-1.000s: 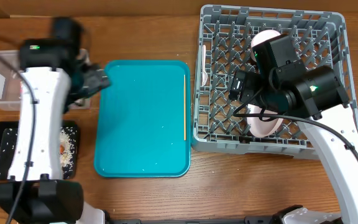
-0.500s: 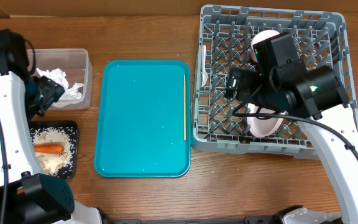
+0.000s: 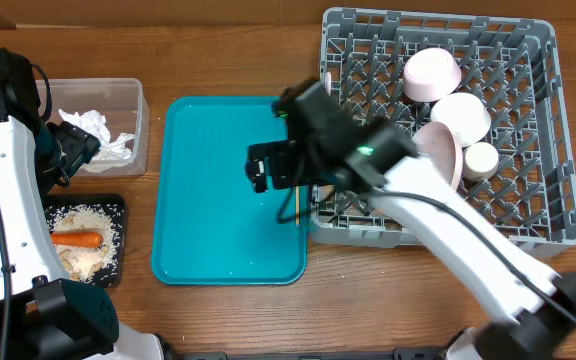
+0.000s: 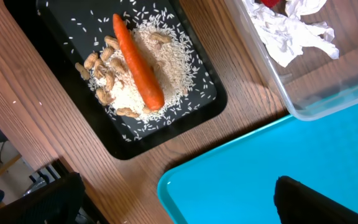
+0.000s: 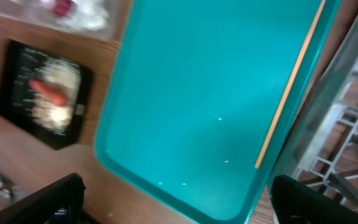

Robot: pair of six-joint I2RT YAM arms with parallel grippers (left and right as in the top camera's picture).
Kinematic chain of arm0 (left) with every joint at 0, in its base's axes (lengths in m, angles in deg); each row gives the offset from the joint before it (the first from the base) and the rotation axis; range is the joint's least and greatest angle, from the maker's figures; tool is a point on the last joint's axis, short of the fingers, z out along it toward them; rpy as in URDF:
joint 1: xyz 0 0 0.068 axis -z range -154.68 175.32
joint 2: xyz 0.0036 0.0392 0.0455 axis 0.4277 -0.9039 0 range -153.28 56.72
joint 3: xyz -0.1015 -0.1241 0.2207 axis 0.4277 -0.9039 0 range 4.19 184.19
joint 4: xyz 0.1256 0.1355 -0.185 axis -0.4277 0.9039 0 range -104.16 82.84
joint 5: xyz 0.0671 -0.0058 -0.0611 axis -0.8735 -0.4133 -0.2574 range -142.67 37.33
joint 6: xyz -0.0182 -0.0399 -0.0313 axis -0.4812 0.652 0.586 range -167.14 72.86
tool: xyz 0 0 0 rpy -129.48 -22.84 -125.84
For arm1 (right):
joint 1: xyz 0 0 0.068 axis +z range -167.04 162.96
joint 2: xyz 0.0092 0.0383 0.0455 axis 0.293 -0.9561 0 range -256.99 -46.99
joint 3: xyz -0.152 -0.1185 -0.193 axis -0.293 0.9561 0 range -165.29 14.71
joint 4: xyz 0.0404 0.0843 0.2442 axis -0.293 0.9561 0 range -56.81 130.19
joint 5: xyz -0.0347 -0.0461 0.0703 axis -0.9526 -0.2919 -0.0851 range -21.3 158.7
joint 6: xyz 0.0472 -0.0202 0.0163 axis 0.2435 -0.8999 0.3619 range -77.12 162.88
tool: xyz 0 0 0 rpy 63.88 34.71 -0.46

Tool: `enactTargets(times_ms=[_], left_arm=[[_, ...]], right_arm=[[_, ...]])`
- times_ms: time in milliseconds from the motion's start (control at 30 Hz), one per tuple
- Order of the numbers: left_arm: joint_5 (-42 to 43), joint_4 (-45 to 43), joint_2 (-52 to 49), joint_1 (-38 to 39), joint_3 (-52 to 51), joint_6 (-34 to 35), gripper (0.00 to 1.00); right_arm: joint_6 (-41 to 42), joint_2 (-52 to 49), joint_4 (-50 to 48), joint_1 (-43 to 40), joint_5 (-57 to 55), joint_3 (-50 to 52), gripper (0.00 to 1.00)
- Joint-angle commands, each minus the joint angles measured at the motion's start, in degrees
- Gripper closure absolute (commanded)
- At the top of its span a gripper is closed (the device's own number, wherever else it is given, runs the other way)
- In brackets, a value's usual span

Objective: Sort waste into correct bins and load items into the dishwasher rack
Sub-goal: 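Open the right gripper off the plate and move it over the teal tray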

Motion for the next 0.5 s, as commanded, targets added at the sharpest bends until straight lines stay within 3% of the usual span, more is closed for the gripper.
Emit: enactTargets(times_ms=[0,200,467], left_arm=[[0.02,-0.02,-0.5,0.28,0.35,1.25,0.0],[0.02,-0.07,-0.5,0.28,0.35,1.25,0.0],[0.02,-0.07,-0.5,0.28,0.35,1.25,0.0]], right_arm=[[1.64,-7.04,-0.59,1.68,-3.02,-0.9,0.0],[2.73,-14.8,-0.55,3.3,-9.86,-0.9,0.0],[5.51,-15.32,2.47,5.84,-13.49,-3.78,0.0]])
